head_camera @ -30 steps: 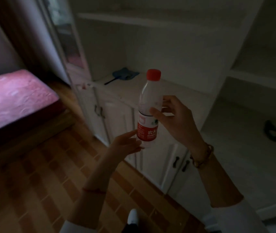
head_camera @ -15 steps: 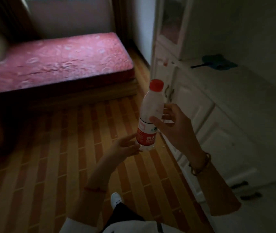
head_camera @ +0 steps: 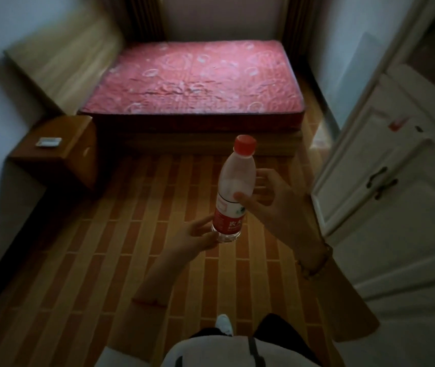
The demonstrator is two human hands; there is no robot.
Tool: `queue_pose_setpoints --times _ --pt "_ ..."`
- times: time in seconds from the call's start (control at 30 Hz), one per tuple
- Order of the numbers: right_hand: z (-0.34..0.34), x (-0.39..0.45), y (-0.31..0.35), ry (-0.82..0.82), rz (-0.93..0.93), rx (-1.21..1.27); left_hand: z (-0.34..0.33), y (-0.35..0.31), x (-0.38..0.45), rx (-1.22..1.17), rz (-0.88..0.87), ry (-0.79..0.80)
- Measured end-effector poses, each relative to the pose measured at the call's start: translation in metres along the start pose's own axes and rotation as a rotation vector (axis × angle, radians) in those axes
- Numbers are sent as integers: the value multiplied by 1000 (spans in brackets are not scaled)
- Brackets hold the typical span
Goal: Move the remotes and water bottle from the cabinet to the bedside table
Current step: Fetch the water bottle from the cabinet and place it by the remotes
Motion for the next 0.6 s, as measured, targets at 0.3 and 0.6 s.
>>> queue_pose_setpoints --times 0.3,0.6 --pt "-80 123 -6 195 45 -9 93 -8 74 -106 15 -103" --pt "-152 305 -2 314 163 15 195 -67 192 -162 -42 -244"
Point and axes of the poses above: each hand's wrist, its own x-axis towards the middle knuckle, its own z-axis out of the back of the hand, y = z × x, the point moved 5 cm from there along x, towards the middle knuckle
